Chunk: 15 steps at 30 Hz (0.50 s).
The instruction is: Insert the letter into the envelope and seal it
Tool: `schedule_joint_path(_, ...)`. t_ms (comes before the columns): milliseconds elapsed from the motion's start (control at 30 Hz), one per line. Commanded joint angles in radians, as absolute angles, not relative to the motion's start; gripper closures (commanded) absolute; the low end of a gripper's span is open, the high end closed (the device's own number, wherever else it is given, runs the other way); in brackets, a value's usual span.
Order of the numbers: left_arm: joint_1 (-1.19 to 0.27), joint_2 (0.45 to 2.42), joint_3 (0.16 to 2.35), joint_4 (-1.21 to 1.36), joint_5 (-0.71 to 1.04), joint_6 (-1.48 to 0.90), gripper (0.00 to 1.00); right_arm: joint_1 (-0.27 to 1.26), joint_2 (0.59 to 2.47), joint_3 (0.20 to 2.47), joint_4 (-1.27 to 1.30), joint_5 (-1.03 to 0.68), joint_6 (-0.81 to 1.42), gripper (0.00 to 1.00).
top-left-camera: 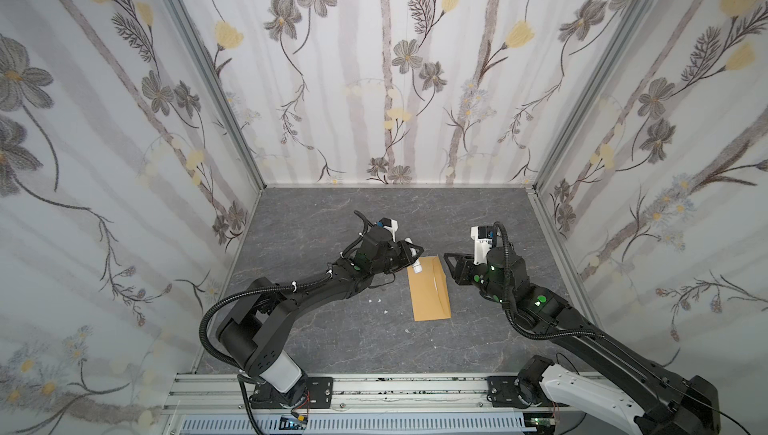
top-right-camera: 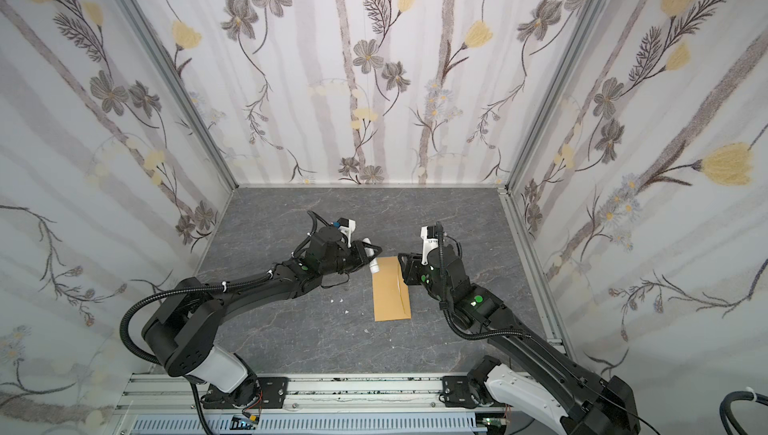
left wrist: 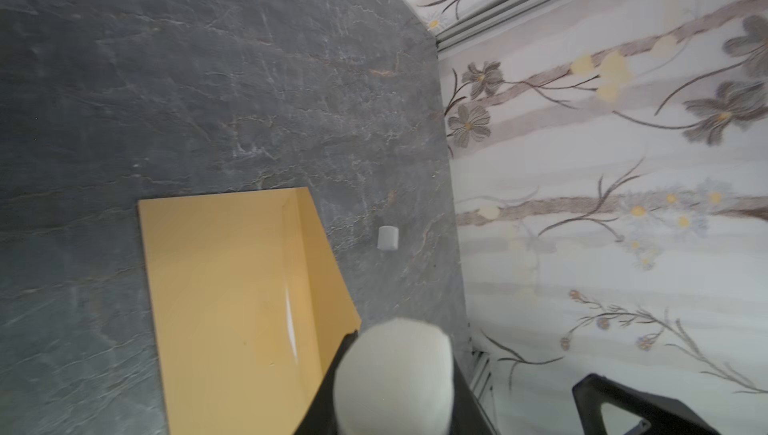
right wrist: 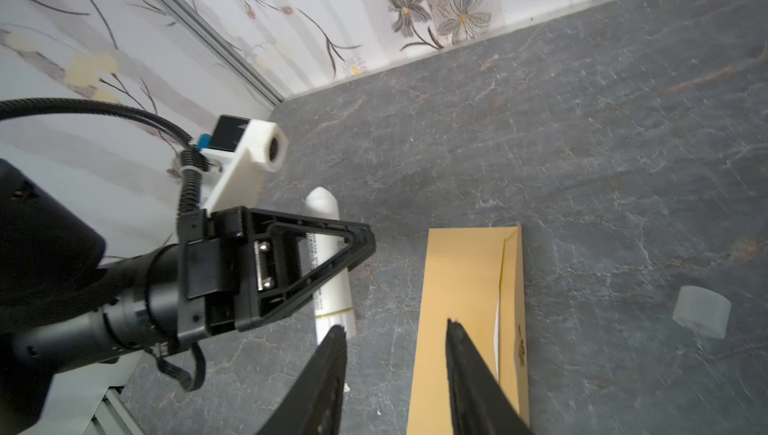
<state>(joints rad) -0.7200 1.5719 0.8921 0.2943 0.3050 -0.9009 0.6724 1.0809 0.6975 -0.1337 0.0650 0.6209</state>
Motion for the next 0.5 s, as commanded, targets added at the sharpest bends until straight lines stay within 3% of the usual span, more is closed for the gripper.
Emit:
schedule_joint_path(0, -0.727, 1.556, 0.887, 0.164, 0.243, -0.732, 1.00, 0.636, 1.063, 0.670, -0.134, 0.017, 0.629, 0.61)
schedule_joint_path(467, -0.774, 1.558, 0.839, 0.117, 0.287, -0.615, 1.00, 0.514, 1.063, 0.561, -0.147, -0.040, 0.627, 0.65)
